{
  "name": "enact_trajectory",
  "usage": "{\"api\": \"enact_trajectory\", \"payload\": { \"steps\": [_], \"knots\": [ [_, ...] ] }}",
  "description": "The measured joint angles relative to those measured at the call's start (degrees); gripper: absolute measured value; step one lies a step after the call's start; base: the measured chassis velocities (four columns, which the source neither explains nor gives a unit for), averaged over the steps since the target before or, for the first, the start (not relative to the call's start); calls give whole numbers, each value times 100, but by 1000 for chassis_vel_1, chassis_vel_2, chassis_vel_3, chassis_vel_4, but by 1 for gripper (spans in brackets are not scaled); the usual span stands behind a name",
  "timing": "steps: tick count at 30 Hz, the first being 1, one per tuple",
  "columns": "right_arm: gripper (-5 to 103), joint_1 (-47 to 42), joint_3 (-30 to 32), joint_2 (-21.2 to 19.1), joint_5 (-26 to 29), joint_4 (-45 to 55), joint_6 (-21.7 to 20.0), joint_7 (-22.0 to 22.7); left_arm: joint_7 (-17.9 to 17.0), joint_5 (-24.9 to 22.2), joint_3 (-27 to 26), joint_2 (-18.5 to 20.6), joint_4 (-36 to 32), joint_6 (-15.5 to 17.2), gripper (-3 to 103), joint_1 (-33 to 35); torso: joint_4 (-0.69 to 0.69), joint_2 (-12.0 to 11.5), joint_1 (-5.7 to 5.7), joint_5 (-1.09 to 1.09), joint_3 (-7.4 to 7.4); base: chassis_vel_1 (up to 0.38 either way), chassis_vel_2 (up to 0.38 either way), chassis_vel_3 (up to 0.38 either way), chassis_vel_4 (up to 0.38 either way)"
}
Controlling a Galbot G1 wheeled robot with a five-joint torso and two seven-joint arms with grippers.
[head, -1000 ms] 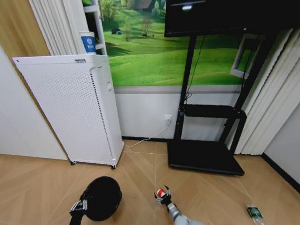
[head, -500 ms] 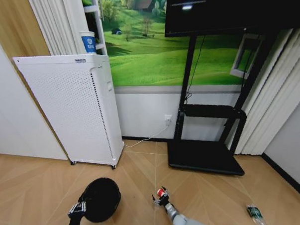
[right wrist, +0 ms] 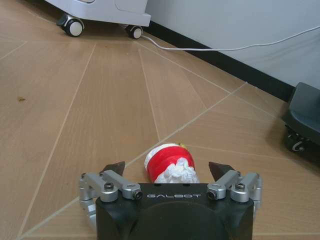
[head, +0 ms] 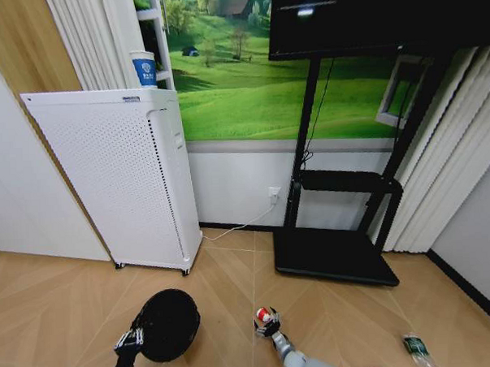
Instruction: Pick up the trash bin and place the garbage on the floor into it.
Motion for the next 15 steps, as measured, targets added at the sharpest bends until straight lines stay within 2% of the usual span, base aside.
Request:
{"api": "enact_trajectory", "payload": {
  "steps": [1,3,5,6,7,9,11,13,14,15],
  "knots": [
    [95,0,-1,17,-1,-44,2,-25,0,-11,0,4,7,0,8,-7,0,0,0,0,0,0,0,0,0],
    [85,-2,11,68,-5,-184,10,-105,-1,-27,1,8,17,0,8,-25,0,0,0,0,0,0,0,0,0],
    [85,-2,16,77,-5,-203,10,-116,-1,-29,2,8,17,0,8,-26,0,0,0,0,0,0,0,0,0],
    [82,-2,24,87,-5,-232,11,-133,-1,-31,5,8,17,0,8,-28,0,0,0,0,0,0,0,0,0],
    [71,-1,39,108,-9,-268,13,-154,-1,-34,8,8,17,0,8,-30,0,0,0,0,0,0,0,0,0],
    [71,3,56,125,-14,-299,17,-172,-1,-36,12,8,17,0,8,-32,0,0,0,0,0,0,0,0,0],
    [60,28,99,170,-29,-378,25,-220,-1,-47,34,13,17,1,8,-45,0,0,0,0,0,0,0,0,0],
    [60,56,128,200,-32,-434,28,-257,-1,-52,54,16,27,2,8,-67,0,0,0,0,0,0,0,0,0],
    [38,138,169,229,-28,-485,27,-312,-1,-66,101,26,67,9,8,-128,0,0,0,0,0,0,0,0,0],
    [35,141,169,221,-24,-469,36,-318,-1,-65,102,13,76,9,8,-130,0,0,0,0,0,0,0,0,0]
  ]
}}
